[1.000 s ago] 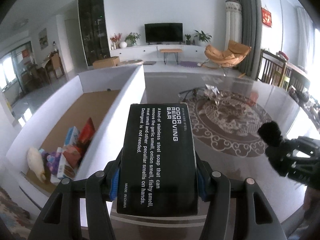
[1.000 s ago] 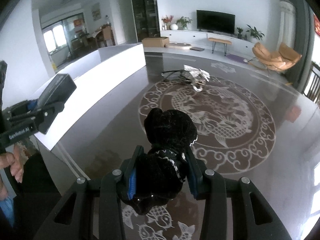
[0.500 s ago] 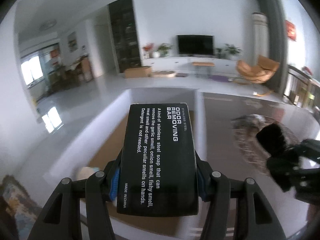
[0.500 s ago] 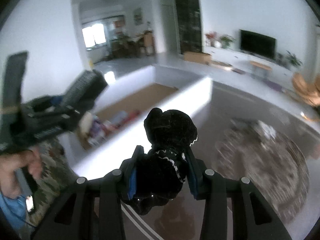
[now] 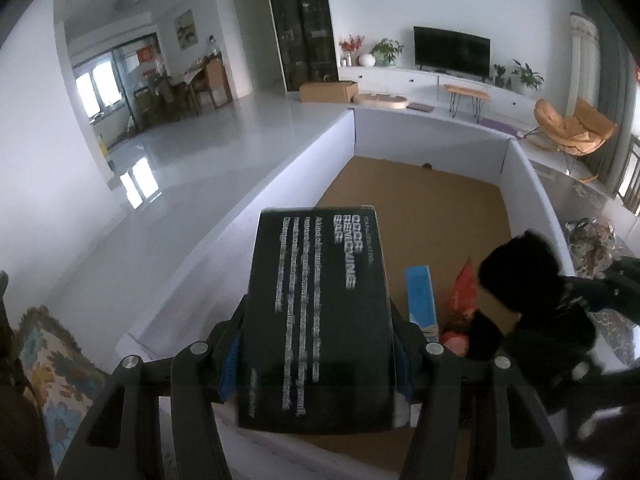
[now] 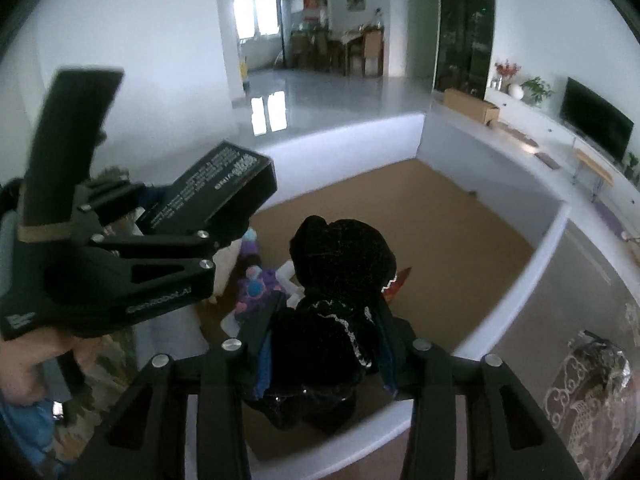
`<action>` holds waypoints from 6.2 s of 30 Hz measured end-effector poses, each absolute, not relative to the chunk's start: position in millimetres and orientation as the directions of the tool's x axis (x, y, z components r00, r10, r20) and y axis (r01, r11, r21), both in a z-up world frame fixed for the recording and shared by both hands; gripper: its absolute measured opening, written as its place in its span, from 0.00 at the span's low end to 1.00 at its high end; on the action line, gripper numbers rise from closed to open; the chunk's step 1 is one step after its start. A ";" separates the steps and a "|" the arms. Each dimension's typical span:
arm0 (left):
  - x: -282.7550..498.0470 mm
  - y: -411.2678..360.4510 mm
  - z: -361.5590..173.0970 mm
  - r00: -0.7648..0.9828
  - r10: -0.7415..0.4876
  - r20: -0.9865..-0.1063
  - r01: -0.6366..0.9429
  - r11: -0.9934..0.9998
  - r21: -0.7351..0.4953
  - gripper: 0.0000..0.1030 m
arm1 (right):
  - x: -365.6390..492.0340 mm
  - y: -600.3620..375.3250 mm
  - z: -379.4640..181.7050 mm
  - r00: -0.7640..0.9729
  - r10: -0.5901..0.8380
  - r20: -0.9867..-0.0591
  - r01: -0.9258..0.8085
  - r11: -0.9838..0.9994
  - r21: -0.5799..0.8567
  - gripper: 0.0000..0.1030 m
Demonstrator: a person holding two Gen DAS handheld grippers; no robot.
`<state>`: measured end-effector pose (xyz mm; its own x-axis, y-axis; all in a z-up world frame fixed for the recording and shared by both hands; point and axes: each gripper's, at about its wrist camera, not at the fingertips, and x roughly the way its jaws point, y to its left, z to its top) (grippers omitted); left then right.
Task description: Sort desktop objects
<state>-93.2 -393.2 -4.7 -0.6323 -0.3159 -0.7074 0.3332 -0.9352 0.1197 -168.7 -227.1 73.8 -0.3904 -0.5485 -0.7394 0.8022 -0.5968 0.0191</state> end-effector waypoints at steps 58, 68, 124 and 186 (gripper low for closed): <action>-48.2 -198.5 100.5 -0.866 -0.253 -0.431 0.178 -0.962 0.207 0.97 | -155.3 41.5 38.6 -0.583 -0.389 -0.714 0.499 -0.864 0.063 0.93; -53.6 -170.4 84.9 -0.853 -0.125 -0.507 0.051 -0.986 0.158 1.00 | -159.3 80.7 9.6 -0.576 -0.293 -0.763 0.437 -0.899 0.015 0.93; -137.1 -119.3 -109.8 -0.575 0.088 -0.813 -0.152 -0.988 0.000 1.00 | -202.1 226.3 -26.3 -0.592 -0.142 -0.793 0.216 -0.976 0.013 0.96; -130.6 -60.0 -86.4 -0.558 0.091 -0.825 -0.196 -0.980 0.024 0.13 | -200.9 236.3 -31.5 -0.578 -0.087 -0.811 0.157 -0.988 -0.006 1.00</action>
